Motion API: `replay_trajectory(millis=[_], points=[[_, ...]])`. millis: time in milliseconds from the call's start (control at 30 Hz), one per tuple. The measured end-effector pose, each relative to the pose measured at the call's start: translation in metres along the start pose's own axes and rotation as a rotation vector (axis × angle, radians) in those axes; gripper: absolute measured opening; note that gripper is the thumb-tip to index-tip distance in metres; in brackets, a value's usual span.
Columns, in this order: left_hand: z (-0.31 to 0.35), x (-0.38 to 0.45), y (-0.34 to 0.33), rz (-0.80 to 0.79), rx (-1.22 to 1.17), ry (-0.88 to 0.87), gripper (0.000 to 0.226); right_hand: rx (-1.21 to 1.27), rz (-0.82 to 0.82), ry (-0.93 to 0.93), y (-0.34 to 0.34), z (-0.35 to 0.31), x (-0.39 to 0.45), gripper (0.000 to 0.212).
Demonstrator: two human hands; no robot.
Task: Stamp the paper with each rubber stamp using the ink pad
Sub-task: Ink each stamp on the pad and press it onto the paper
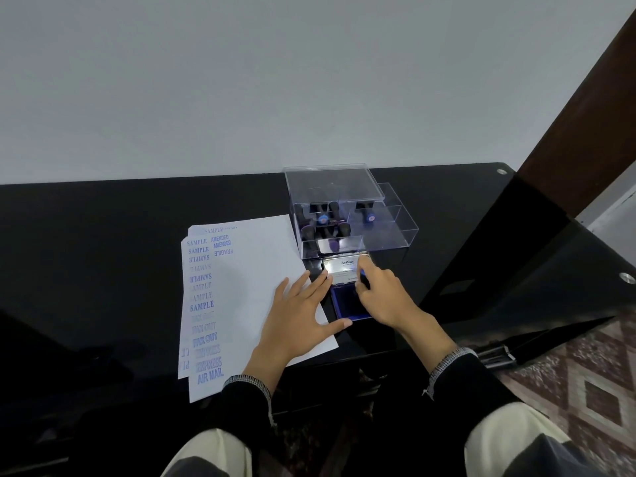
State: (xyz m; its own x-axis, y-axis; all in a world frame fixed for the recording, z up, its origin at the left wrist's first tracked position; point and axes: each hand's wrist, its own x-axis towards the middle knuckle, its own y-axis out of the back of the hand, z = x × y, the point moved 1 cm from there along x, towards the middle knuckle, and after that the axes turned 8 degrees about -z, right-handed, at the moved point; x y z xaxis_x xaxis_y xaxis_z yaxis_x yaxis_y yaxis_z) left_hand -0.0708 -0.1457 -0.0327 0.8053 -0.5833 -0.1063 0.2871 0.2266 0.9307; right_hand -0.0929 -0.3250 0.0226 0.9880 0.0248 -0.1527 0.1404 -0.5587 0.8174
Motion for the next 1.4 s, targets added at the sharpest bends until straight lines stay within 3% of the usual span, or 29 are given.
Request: replay_trajectory(millis=[200,333,667,833,1200,1400], points=[[0.001,-0.001,-0.001,0.001,-0.003,0.001,0.094,-0.091,0.219,0.094,-0.024,0.011,-0.020,0.014],[0.000,-0.001,-0.001,0.008,0.006,0.002,0.095,-0.094,0.249,0.090,-0.029,0.012,-0.023,0.016],[0.000,0.000,-0.002,0.010,0.007,-0.004,0.094,-0.012,-0.065,-0.034,0.005,-0.001,0.006,0.012],[-0.001,0.001,-0.002,0.007,0.018,-0.003,0.094,-0.035,-0.127,-0.063,0.010,-0.005,0.015,0.016],[0.001,-0.002,0.000,0.012,0.001,-0.001,0.093,-0.102,0.179,0.104,-0.019,0.008,-0.021,0.017],[0.001,-0.001,0.001,0.017,0.016,0.006,0.093,-0.083,0.178,0.089,-0.018,0.009,-0.023,0.018]])
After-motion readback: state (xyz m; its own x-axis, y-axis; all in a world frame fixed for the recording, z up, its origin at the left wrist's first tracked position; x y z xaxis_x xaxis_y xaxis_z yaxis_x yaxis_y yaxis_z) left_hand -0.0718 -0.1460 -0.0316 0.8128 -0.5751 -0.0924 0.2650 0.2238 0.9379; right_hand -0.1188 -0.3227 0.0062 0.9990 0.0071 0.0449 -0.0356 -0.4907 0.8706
